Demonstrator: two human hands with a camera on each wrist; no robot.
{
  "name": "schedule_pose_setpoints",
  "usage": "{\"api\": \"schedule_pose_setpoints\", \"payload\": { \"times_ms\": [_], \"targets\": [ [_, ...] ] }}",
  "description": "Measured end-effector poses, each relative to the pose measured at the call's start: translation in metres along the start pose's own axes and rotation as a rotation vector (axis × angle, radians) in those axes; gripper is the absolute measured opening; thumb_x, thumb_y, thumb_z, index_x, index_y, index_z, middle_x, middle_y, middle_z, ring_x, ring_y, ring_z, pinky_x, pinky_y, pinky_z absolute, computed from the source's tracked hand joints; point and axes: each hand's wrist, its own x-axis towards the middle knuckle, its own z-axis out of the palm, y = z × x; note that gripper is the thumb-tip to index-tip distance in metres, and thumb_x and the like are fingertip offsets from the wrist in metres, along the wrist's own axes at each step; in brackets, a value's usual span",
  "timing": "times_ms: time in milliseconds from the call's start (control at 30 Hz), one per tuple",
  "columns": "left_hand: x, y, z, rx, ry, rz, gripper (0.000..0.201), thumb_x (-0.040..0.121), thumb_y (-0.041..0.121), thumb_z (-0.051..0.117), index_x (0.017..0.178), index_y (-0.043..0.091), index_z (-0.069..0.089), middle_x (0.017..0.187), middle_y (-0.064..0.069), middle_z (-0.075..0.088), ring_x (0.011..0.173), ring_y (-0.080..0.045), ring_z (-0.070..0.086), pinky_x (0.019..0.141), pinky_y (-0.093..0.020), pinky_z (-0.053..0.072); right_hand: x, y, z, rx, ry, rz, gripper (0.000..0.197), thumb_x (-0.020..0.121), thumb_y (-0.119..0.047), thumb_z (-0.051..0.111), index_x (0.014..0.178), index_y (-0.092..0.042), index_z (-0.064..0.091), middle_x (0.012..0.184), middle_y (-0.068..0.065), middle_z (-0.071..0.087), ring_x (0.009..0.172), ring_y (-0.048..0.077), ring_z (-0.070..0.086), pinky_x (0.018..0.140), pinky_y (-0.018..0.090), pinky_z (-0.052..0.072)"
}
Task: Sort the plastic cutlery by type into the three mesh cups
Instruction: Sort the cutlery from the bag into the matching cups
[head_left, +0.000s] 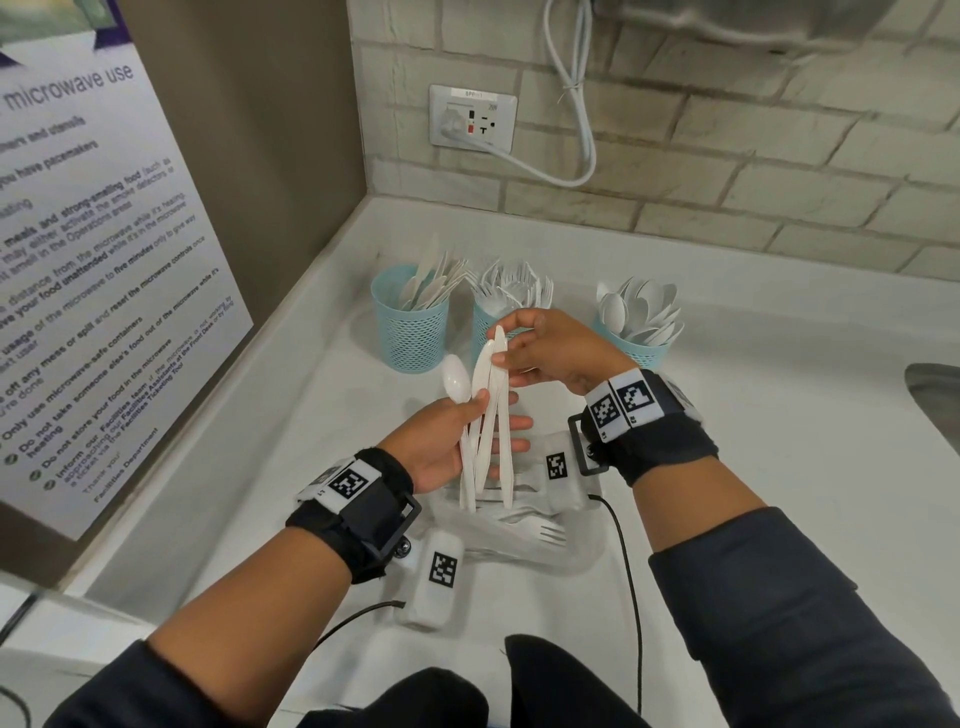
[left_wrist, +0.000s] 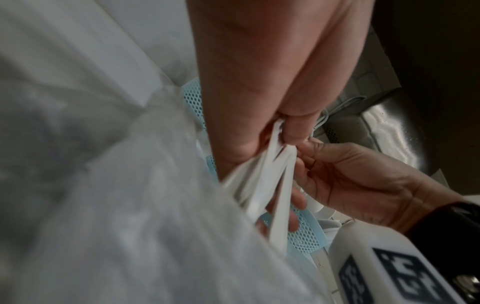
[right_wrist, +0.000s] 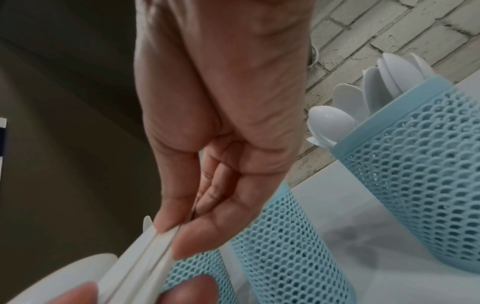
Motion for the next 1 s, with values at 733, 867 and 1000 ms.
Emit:
{"api": "schedule_pose_setpoints", "payload": {
  "times_ms": [733, 867, 1000],
  "targets": [
    [-0.005, 0.011, -0.014, -0.004, 0.084, 0.136, 0.039, 0.098, 0.041, 0.034, 0.105, 0.016, 0.063, 0.078, 0.003, 0.064, 0.068, -0.009, 0.064, 0.072, -0.029, 0.056, 0.020, -0.049, 0.006, -0.092, 0.185, -0.010, 0.003, 0.089, 0.000, 0.058, 0.089, -0.003, 0.058, 0.083, 0.011, 0.064, 0.069, 0.017, 0.065, 0.060, 0.023, 0.059],
    [-0.005, 0.016, -0.020, -0.107, 0.147, 0.152, 0.048, 0.096, 0.052, 0.028, 0.102, 0.020, 0.064, 0.072, 0.004, 0.062, 0.060, -0.008, 0.060, 0.060, -0.024, 0.052, 0.023, -0.081, -0.003, -0.113, 0.358, -0.169, 0.004, 0.089, -0.001, 0.057, 0.092, -0.003, 0.058, 0.083, 0.009, 0.063, 0.068, 0.016, 0.064, 0.057, 0.021, 0.057],
    [-0.009, 0.015, -0.026, -0.122, 0.247, 0.147, 0.044, 0.097, 0.049, 0.030, 0.098, 0.021, 0.064, 0.070, 0.003, 0.058, 0.055, -0.007, 0.057, 0.055, -0.020, 0.049, 0.034, -0.101, -0.009, 0.015, 0.597, -0.388, 0.012, 0.089, -0.001, 0.057, 0.087, -0.010, 0.050, 0.089, 0.014, 0.061, 0.086, 0.026, 0.066, 0.069, 0.031, 0.059]
  ]
}}
